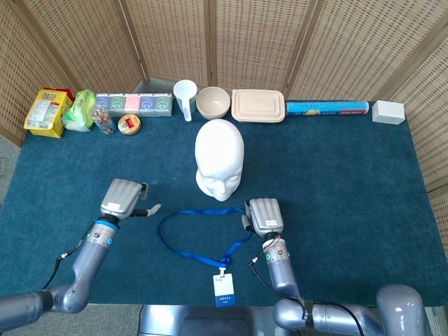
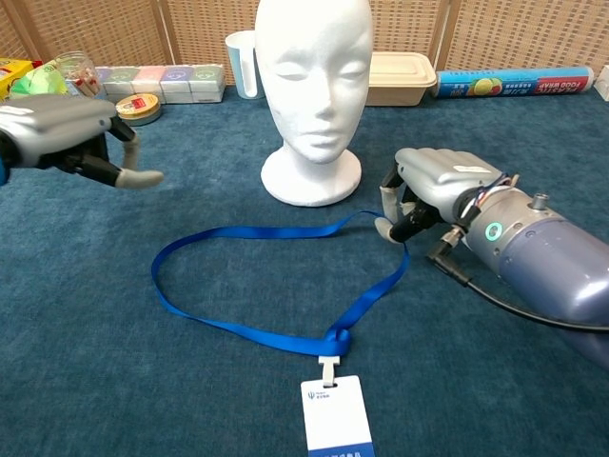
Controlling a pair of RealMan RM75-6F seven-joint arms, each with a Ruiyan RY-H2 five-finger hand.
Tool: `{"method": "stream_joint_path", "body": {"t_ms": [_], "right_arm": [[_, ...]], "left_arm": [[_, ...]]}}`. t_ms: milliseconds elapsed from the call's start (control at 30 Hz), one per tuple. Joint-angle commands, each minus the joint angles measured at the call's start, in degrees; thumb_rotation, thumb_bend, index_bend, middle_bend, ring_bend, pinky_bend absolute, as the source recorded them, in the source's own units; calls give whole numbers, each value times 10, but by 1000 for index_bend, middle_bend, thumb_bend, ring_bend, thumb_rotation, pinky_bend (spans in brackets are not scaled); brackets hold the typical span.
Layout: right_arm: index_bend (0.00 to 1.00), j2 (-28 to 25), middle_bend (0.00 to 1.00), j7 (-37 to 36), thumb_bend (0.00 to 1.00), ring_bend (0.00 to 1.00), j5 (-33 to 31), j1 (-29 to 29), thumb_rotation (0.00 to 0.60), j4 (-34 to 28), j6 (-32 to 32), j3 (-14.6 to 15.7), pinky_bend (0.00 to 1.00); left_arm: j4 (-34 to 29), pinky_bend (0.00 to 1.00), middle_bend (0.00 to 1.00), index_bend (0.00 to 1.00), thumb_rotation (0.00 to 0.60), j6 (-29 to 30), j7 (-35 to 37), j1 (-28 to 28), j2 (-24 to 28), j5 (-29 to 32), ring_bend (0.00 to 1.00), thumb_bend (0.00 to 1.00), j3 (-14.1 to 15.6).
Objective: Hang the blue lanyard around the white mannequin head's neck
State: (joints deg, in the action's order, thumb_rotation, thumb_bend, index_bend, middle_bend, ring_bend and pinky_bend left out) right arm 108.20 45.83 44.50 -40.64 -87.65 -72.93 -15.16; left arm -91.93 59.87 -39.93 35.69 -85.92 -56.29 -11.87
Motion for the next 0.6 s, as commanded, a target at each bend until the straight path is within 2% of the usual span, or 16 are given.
{"method": "stream_joint_path", "body": {"t_ms": [33, 200, 467, 600], "right_arm": [[621, -2, 856, -3, 499, 1000, -1, 2, 495, -1, 2, 1, 1000], [622, -6, 857, -10, 499, 1000, 0, 6, 496, -2, 5, 3, 1000], [622, -13, 857, -21, 500, 1000, 1, 11, 497, -5, 9, 4, 1000], [623, -16, 858, -26, 499, 1000, 1, 13, 497, -7, 11, 5, 1000]], "left_arm": [[0, 1000, 1000, 559, 269, -4, -27, 17, -22, 33, 1000, 260, 1], [-2, 1000, 1000, 559, 338, -9, -49, 33, -45, 84, 1000, 297, 6], [-2, 1000, 1000, 559, 458, 19, -72, 44, -74, 99, 1000, 300, 24], [-1, 1000, 1000, 559, 465, 28, -73, 46, -82, 102, 1000, 299, 29]]}}
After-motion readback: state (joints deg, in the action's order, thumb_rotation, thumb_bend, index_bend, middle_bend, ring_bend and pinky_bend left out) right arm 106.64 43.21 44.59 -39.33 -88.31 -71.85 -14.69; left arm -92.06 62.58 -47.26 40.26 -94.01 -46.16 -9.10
